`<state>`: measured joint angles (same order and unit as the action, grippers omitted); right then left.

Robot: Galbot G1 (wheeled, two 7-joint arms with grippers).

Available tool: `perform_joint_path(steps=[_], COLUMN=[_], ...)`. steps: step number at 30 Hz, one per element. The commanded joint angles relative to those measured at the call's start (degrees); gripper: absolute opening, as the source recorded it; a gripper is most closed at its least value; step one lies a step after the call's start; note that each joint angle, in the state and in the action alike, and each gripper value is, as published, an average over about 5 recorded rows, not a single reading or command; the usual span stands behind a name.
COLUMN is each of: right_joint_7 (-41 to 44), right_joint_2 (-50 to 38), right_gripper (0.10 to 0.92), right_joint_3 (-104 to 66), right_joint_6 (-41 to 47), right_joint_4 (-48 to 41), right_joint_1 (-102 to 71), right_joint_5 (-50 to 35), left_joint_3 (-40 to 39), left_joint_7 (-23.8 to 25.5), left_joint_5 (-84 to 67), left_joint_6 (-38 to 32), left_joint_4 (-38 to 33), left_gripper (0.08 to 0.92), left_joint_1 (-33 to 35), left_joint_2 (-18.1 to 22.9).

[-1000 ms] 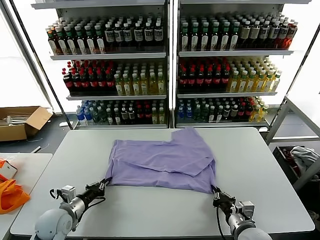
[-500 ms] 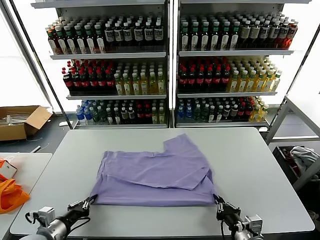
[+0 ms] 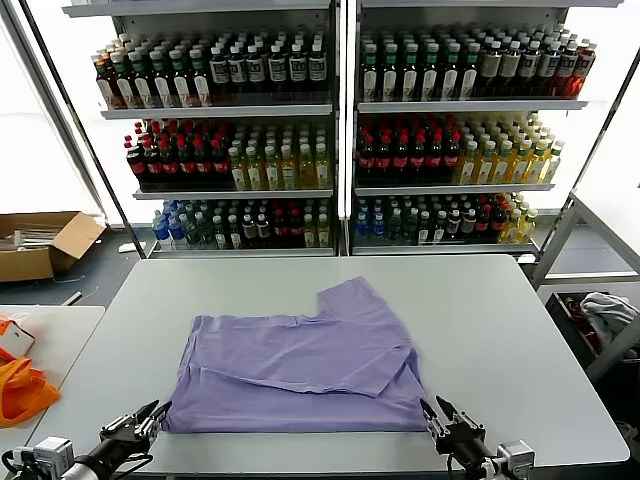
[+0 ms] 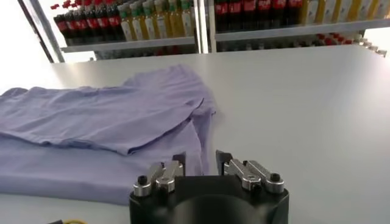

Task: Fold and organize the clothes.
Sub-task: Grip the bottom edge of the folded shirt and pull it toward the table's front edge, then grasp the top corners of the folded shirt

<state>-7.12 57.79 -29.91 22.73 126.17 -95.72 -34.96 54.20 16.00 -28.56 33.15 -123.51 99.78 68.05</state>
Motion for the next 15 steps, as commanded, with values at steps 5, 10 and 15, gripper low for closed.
perform_joint_path(steps=[5,10,15], right_joint_7=[7.44,9.97,15.37], right_joint_2=[-3.27,-2.33,-0.84], right_gripper=[0.674,0.798,0.822], right_joint_3=[0.55,9.61,16.29], right_joint_6=[3.45,7.40,9.78], right_joint_4=[-8.27,-17.94,-28.44], right_joint_1=[23.42,39.03,50.93], right_joint_5=[-5.43,-5.37,-4.25], left_joint_3=[3.28,-1.45,-8.42], left_joint_7=[-1.30,-1.23,0.49], left_joint_5=[-5.19,-10.69,-11.06], left_joint_6=[-0.12,-0.12,-0.23], left_joint_4=[-3.26,2.40,8.97], left_gripper=[0.521,0.668,0.795], left_joint_1=[-4.13,-9.57,-16.64], left_joint_2=[-5.00,-13.36,-19.44])
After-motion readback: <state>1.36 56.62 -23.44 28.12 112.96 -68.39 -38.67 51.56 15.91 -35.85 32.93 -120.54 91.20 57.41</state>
